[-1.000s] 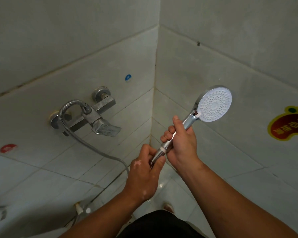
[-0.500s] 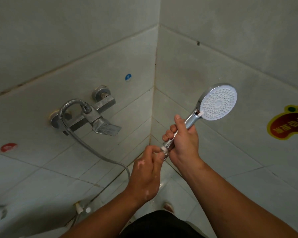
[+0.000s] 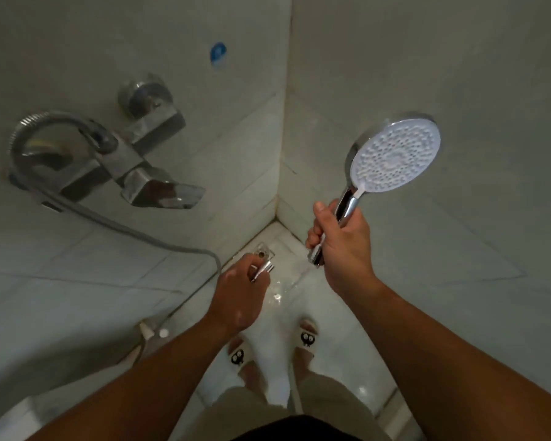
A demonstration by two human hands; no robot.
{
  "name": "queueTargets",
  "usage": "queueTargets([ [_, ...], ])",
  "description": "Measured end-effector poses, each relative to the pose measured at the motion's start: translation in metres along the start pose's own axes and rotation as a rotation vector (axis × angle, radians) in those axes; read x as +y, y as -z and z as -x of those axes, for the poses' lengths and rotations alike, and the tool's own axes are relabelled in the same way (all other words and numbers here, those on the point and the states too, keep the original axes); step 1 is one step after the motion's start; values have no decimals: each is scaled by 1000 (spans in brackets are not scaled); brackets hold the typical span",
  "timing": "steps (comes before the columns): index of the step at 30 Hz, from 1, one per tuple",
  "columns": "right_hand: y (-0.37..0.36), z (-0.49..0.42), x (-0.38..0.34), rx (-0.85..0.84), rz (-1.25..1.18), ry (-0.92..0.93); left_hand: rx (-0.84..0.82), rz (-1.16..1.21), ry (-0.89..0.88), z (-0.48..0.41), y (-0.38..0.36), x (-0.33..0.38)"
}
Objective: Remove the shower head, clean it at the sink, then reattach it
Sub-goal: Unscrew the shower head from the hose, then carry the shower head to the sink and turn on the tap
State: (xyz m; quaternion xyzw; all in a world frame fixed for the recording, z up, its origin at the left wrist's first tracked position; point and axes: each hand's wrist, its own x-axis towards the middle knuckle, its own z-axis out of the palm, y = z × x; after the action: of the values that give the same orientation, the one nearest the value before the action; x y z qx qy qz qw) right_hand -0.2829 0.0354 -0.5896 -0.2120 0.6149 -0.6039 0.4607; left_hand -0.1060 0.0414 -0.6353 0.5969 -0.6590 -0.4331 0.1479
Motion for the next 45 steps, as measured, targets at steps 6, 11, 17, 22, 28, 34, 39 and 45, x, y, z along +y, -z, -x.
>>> queueTargets([
  [6,18,-52,112,-9,264,-80,-94,-51,110,-54,-86,-91],
  [11,47,-100,253,-59,382,-160,-128,-113,170,-108,-186,-208],
  [17,94,-153,444,-81,441,-212,-242,-182,271,-176,-311,-373],
  [22,121,-195,568,-97,484,-189,-319,-270,259,-231,-394,-481],
  [28,138,-237,663,-123,504,-182,-384,-497,189,-282,-460,-565],
  [34,143,-257,699,-135,528,-203,-289,-574,204,-314,-489,-603],
  [39,136,-249,664,-151,539,-201,-361,-732,116,-314,-468,-592],
  [45,123,-192,537,-200,569,-261,-348,-304,357,-240,-384,-449],
])
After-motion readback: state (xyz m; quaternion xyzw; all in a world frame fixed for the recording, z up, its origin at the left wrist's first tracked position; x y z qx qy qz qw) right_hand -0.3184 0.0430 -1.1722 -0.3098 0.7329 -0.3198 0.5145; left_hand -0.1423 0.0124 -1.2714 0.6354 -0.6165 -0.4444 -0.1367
